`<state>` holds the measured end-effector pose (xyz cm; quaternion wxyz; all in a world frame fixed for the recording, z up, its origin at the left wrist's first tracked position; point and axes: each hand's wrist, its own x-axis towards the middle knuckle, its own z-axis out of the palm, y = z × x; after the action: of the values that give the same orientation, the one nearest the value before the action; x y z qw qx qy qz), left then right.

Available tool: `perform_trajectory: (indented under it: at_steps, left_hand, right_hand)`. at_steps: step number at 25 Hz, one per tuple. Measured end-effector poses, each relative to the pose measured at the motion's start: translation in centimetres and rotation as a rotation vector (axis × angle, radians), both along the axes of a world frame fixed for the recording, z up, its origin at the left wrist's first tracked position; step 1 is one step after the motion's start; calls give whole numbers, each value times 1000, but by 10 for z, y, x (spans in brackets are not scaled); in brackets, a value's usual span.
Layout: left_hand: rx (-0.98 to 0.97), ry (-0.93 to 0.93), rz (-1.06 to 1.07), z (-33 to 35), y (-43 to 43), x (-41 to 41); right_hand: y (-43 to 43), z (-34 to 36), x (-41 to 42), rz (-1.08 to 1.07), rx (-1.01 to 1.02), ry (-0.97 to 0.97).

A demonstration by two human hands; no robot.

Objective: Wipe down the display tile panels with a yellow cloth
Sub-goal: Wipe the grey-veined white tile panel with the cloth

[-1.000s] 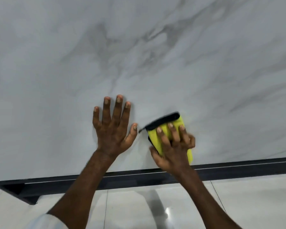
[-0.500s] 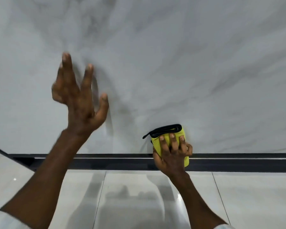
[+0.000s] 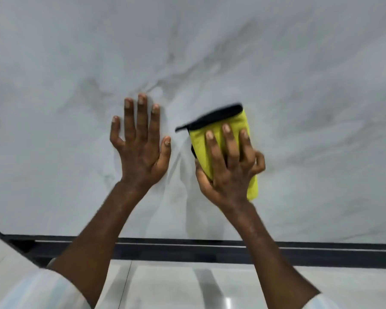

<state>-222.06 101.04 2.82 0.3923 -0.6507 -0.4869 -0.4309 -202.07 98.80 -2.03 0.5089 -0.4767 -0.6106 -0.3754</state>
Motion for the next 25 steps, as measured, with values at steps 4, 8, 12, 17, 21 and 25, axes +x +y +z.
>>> perform_trajectory:
  at_steps: [4,8,12,17,21,25]
  left_hand:
    - [-45,23,-28,1,-4,4]
    - [-87,-12,-149,25,-28,3]
    - [132,-74,-190,158,-29,1]
    - [178,14,-34,256,3,-1]
    - [239,88,21,248,17,-4]
    - [233,50,3,251,14,-3]
  right_hand:
    - [-1,17,-6,-36,-44,85]
    - [0,182,-13,15,71,45]
    - [-1,265,-5,19,102,82]
    - [2,205,-5,-66,80,9]
    - [7,340,-19,-26,131,44]
    - [10,429,-8,-40,147,-44]
